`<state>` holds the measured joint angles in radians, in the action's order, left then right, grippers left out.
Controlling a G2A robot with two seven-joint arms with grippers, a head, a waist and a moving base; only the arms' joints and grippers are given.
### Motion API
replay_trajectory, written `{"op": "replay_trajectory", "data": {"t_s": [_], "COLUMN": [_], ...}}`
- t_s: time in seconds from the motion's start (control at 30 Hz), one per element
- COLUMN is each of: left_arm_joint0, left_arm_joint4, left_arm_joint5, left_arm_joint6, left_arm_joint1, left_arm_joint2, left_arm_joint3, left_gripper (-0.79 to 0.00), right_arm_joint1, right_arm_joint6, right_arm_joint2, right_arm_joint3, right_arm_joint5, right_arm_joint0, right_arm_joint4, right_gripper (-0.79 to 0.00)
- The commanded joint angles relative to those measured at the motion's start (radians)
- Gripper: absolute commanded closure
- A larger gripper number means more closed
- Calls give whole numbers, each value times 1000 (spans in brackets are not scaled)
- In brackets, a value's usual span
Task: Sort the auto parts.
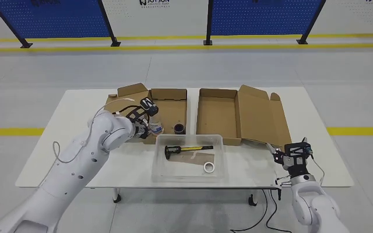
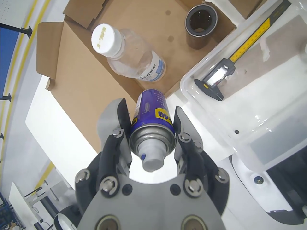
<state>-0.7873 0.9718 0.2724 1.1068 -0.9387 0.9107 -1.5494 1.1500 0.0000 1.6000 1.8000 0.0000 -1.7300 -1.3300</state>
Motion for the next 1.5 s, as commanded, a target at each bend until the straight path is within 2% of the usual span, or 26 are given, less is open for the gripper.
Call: {"op": "replay_trajectory", "data": {"t_s": [0.0,0.83,1.47], "left_arm_joint0": [12,129,176], "left_arm_joint4": [-1,-8,-26], "left_arm_joint5": [-2,8,24], "left_arm_joint6": [-9,-78,-128], "left_arm_joint1": [-6,-88,-142], "left_arm_joint2": [-9,-123,-166], "left_arm_joint3": [28,292,451], "left_gripper": [0,0,0], "right_arm_joint1": [0,0,0], "right_arm_joint6": [0,0,0], "right_arm_joint2": [0,0,0], "right_arm_joint3": [0,0,0], "right_arm_joint5": [0,0,0], "right_arm_joint0": [0,0,0], "right_arm_joint4": [0,0,0], "right_gripper": [-785,-785,-785]}}
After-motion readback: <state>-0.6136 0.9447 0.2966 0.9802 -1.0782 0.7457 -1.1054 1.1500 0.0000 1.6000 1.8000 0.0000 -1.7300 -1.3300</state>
